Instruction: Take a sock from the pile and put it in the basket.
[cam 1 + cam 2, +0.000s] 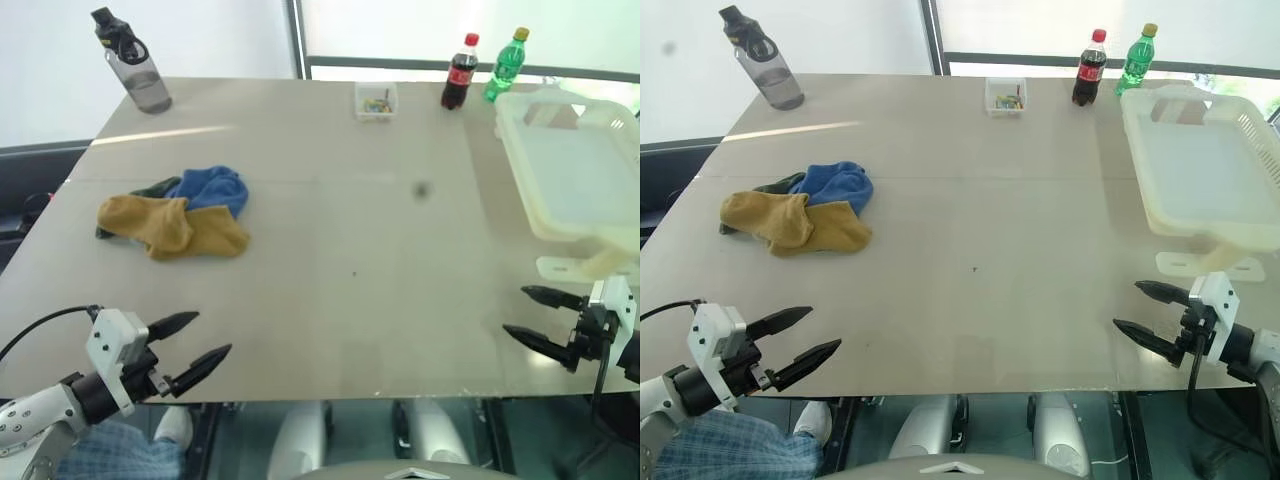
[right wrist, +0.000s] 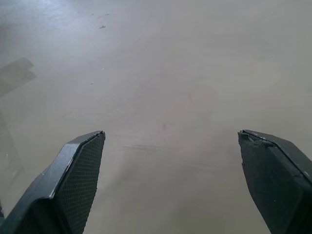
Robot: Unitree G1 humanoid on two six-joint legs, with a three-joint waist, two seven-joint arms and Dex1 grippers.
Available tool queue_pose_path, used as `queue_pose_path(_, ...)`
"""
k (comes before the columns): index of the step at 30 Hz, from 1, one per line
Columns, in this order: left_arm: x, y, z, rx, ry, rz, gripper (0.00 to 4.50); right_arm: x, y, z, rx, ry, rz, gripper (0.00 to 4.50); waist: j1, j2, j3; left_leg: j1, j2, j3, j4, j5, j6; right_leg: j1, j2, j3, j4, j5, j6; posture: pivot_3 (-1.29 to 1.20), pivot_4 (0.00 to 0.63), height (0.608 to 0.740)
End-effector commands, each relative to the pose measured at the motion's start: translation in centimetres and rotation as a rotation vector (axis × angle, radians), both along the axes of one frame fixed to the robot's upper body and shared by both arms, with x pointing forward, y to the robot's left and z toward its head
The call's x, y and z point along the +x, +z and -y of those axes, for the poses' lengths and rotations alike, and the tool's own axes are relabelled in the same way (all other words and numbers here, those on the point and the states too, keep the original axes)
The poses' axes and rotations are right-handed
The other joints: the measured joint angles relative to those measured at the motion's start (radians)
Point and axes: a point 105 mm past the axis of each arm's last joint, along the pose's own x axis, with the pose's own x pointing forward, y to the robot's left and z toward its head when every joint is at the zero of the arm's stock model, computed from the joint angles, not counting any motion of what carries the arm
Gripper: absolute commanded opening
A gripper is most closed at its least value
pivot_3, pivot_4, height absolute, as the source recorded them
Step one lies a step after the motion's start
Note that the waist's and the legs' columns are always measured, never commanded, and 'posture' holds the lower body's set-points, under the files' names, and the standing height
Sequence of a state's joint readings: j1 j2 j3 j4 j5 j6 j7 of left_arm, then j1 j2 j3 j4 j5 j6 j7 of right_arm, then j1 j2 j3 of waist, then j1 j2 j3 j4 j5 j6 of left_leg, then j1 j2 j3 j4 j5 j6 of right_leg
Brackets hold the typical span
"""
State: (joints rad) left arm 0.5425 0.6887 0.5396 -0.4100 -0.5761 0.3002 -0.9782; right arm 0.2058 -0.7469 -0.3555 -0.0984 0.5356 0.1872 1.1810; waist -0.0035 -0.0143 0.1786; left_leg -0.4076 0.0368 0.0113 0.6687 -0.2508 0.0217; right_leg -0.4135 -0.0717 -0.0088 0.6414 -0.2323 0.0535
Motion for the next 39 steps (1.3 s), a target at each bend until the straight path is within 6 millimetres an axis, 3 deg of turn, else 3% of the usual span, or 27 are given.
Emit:
queue_pose_path(1, 0.1, 1.0, 0.4, 0.006, -0.019, 0.044, 4.50, 0.1, 1.1, -0.2, -0.005, 0.017, 0.052, 4.45, 0.000, 0.000, 0.000, 0.000, 0.000, 0.000, 0.000, 0.000, 0.000, 0.000, 0.000, 0.000, 0.000, 0.000, 0.000, 0.00, 0.150, 0.740)
queue_pose_path(24, 0.9, 0.9, 0.4, 0.021, 0.003, 0.071, 4.50, 0.5, 1.5, -1.4, -0.003, 0.044, 0.075, 4.45, 0.000, 0.000, 0.000, 0.004, 0.001, 0.006, 0.000, 0.000, 0.000, 0.001, 0.001, 0.005, 0.001, 0.001, -0.001, 0.00, 0.150, 0.740)
queue_pose_path(31, 4.0, 2.5, 0.3, 0.046, 0.114, 0.191, 4.50, 0.8, 3.4, -4.1, 0.056, 0.125, 0.128, 4.45, 0.003, -0.001, 0.000, 0.006, 0.001, 0.007, 0.000, 0.000, 0.000, 0.001, 0.001, 0.006, 0.002, 0.001, -0.001, 0.00, 0.150, 0.740)
queue_pose_path(39, 9.2, 3.4, -1.8, 0.151, 0.361, 0.277, 4.50, -0.5, 6.8, -8.1, 0.150, 0.278, 0.161, 4.45, 0.013, -0.001, -0.001, 0.006, 0.001, 0.007, 0.000, 0.000, 0.000, 0.002, 0.003, 0.007, 0.002, 0.004, -0.005, 0.00, 0.150, 0.740)
